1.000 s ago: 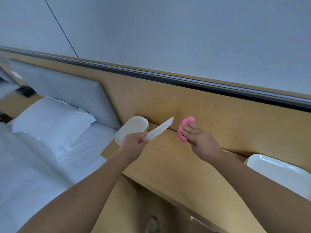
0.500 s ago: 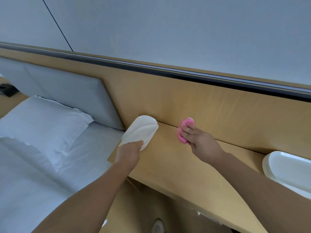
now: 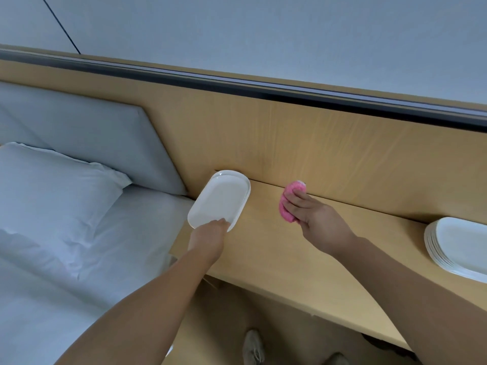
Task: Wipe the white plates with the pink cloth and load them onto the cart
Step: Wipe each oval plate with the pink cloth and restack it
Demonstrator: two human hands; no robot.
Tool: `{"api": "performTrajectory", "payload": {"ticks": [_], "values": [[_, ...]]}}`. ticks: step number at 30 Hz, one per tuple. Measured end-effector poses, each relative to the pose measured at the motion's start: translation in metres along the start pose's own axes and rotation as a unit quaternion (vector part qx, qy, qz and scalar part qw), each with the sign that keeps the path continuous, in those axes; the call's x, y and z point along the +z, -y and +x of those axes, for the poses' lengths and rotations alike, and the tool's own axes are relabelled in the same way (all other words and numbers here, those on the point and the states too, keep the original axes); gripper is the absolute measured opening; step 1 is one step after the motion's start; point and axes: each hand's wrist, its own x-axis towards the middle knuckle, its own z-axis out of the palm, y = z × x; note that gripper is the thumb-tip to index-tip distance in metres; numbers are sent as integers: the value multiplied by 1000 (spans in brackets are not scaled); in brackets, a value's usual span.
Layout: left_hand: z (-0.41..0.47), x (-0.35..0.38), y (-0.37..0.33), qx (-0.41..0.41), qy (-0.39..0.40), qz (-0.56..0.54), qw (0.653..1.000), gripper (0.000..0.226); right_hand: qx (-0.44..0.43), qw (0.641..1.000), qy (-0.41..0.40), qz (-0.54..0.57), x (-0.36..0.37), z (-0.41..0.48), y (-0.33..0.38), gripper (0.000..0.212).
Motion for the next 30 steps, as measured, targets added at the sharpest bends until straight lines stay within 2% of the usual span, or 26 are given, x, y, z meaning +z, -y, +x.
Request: {"api": "performTrajectory", "payload": {"ticks": [7,10,13,15,17,25,30], "values": [[19,10,9,18,46,-12,999,59,25,999,14,-16,3,-5,-2,58],[26,10,9,-2,50,-52,997,47,29,999,15,-23,2,-8,-3,58],[27,7,1,-1,-4,-83,997,18,39,999,15,-26,-2,-12,-7,59],[27,1,-11,24,-44,-91,995,18,49,998,14,-26,-6,-15,-12,59],[29,-6,-28,52,-63,-98,992,20,59,998,11,-29,-13,-22,-17,58],[47,-20,-141,157,-58,-94,981,26,136,990,-7,-45,-68,-85,-61,56],[48,-23,-232,216,-52,-98,970,25,190,978,-43,-75,-117,-151,-90,43]]}}
